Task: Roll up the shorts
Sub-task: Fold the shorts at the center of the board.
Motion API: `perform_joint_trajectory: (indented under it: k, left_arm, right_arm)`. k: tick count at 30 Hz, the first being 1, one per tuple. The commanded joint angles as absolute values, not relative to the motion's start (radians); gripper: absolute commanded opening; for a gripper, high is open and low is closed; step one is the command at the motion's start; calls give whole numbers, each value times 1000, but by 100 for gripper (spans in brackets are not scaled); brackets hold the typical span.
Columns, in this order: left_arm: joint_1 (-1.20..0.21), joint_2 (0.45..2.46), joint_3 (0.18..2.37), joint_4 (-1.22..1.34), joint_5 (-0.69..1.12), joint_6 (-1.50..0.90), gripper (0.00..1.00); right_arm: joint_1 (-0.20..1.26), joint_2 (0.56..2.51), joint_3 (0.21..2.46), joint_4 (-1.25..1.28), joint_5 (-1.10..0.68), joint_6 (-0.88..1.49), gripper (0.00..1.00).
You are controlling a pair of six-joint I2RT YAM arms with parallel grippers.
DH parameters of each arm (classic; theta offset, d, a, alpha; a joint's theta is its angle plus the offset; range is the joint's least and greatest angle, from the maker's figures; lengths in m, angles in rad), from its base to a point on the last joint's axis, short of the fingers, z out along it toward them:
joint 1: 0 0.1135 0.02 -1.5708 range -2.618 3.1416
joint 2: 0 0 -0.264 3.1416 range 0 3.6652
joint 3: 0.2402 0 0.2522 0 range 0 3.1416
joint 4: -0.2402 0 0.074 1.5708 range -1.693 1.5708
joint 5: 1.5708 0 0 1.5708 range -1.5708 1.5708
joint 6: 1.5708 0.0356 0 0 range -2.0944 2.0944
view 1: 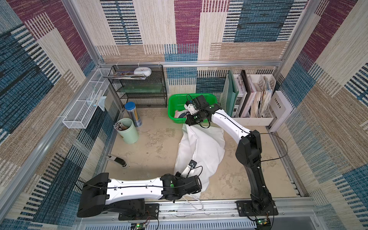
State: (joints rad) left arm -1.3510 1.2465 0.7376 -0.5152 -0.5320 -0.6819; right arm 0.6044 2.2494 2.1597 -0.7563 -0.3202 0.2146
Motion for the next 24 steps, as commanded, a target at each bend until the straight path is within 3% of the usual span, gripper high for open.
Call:
perform_joint_trajectory:
  k: [1,4,7,13,14,16,18,20,24]
  left_arm:
    - [-1351,1219,720,-560,-575,-731,0]
    - [-1351,1190,696,-579,-584,-764,3]
    - [-1351,1167,676,-604,-596,-807,7]
    - [-1353,1127,645,-636,-614,-876,21]
    - [-1354,1122,641,-635,-612,-884,24]
    - [-1355,1112,632,-638,-612,-897,40]
    - [-1357,1105,628,-646,-613,-905,47]
    - [-1362,1098,627,-666,-630,-929,65]
    - [-1368,1071,633,-698,-663,-945,80]
  right_arm:
    - [610,2271,2168,-741,-396,232,10]
    - [609,2288,2170,-722,-441,235,28]
    - [610,2306,2184,-716,-458,245,53]
    - [609,2297,2206,-710,-455,238,85]
    - [610,2290,2205,-710,-450,237,88]
    - [609,2274,2200,-719,-423,231,92]
    - [609,2249,2180,-724,-390,225,94]
    - [607,2217,2138,-722,-359,222,95]
    - [598,2124,2005,-687,-290,223,96]
